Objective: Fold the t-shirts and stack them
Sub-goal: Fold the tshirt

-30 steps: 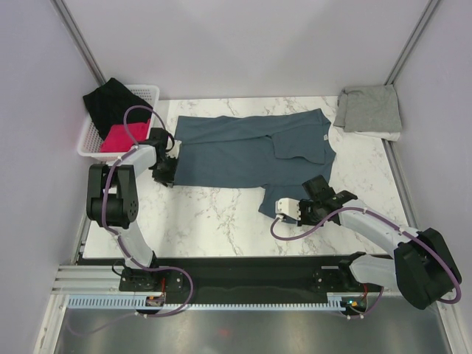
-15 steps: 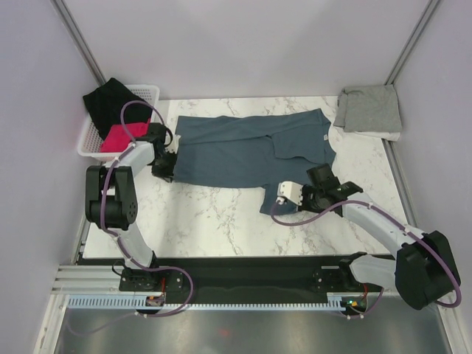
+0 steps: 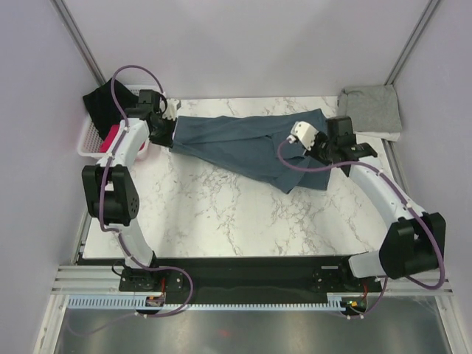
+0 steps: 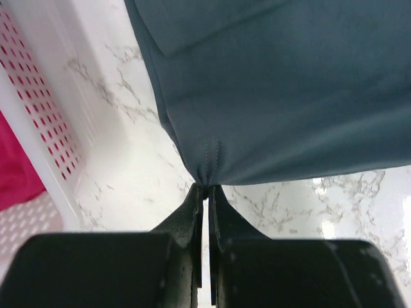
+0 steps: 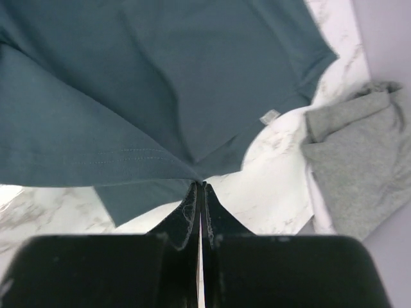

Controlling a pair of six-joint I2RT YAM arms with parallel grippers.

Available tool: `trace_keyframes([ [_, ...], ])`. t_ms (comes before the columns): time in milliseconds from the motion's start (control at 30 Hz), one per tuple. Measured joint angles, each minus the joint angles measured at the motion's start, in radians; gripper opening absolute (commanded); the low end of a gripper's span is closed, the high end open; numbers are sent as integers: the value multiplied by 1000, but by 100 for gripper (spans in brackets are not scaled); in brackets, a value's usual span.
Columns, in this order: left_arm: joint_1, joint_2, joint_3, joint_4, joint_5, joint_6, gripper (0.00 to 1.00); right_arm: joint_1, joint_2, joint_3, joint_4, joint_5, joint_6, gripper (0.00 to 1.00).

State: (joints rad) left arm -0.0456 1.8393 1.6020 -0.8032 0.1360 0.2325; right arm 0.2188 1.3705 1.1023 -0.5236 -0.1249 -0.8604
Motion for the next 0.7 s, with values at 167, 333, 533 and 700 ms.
trace_keyframes([
  [167, 0, 122, 156, -42, 2, 24, 2, -66, 184, 216, 45, 0, 20, 0],
  [333, 0, 271, 359, -92, 2, 36, 2, -97, 411, 478, 108, -2, 53, 0],
  [533, 5, 474, 642, -145, -4, 36, 2, -100, 753, 848, 154, 0, 100, 0],
  [700, 11, 579, 748, -153, -47, 36, 35, -98, 1014, 1112, 168, 34, 141, 34],
])
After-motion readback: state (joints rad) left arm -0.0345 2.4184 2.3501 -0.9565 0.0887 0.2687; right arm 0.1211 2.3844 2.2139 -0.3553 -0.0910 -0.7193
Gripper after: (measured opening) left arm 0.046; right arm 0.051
